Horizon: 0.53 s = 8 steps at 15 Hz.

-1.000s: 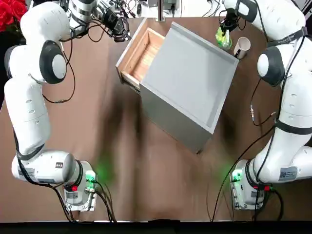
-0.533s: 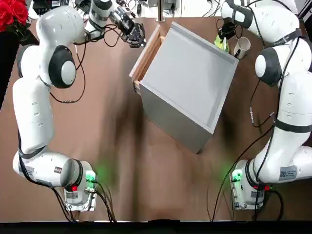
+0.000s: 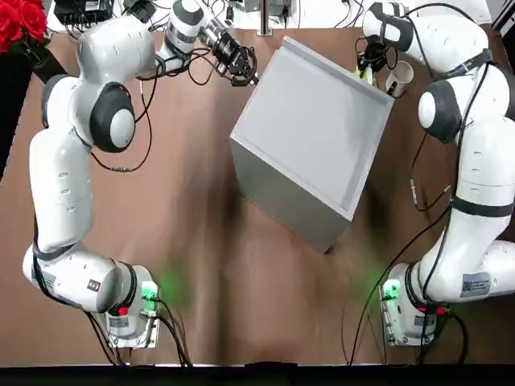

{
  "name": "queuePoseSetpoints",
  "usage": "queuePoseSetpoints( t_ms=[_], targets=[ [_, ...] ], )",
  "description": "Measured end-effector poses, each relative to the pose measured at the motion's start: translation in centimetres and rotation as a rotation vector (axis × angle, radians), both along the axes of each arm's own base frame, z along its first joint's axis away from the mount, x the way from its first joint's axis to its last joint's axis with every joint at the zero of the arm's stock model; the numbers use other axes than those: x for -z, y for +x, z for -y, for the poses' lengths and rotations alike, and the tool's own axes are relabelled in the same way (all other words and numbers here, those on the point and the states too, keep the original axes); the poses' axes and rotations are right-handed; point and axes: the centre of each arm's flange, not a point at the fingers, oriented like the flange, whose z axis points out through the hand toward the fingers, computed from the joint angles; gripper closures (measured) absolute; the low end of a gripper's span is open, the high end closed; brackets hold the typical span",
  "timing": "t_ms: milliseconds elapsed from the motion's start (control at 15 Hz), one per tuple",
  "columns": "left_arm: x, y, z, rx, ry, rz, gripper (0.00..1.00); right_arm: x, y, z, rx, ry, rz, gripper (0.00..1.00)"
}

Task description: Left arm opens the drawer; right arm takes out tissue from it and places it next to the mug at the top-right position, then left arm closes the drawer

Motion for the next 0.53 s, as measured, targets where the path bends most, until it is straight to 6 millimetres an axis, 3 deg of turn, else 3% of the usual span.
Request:
queuePoseSetpoints(
  t_ms=[267,467,533],
  targets=[
    [0.0,-0.9,1.7,0.013,0.006,-0.001,0.99,-1.2,0.5,0.0,0.000,0.002,0.023,0.26],
    [-0.1,-1.0,1.9,0.014,0.007,0.000,0.99,-4.1,0.7,0.0,-0.001,0.005,0.029,0.01],
    [-0.1,-1.0,2.0,0.014,0.007,0.002,0.99,-5.7,0.7,0.3,0.000,0.007,0.018,0.00]
  ],
)
